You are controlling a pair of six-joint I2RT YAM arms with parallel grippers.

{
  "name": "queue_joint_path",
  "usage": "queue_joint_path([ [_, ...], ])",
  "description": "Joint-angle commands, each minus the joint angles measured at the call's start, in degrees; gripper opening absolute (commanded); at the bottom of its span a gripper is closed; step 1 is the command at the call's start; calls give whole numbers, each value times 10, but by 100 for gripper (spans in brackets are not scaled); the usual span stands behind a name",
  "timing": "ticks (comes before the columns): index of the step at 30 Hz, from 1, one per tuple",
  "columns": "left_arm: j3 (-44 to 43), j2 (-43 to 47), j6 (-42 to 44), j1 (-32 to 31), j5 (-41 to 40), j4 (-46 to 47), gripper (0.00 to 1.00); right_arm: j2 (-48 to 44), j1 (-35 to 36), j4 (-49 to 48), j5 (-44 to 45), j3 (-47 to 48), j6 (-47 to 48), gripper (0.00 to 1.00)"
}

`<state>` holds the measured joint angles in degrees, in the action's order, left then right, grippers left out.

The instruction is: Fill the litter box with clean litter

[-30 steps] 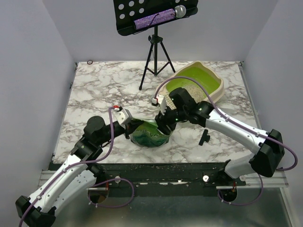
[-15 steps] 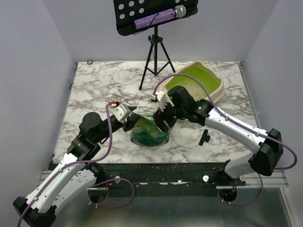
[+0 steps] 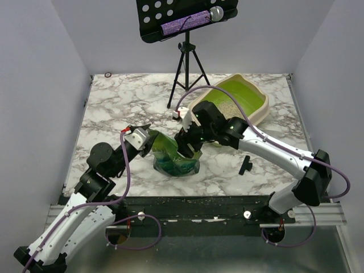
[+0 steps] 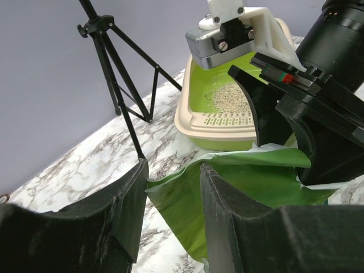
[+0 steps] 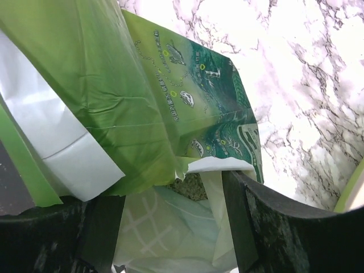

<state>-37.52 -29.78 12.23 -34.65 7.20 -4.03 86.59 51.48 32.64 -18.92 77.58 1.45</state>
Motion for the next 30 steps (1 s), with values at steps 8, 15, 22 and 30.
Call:
queue_joint_path([
  [8, 32, 23, -49, -4, 24, 32, 50, -59, 13, -6, 127, -7, -40, 75],
  [15, 40, 37, -84, -4, 34, 56, 53, -166, 13, 51, 321, -6, -105, 82],
  [22, 42, 69, -97, -9, 19, 62, 61, -214, -50, 109, 450, -58, -226, 85],
  [30, 44, 88, -110, -15, 13, 69, 66, -259, -300, 60, 437, -200, -349, 85],
])
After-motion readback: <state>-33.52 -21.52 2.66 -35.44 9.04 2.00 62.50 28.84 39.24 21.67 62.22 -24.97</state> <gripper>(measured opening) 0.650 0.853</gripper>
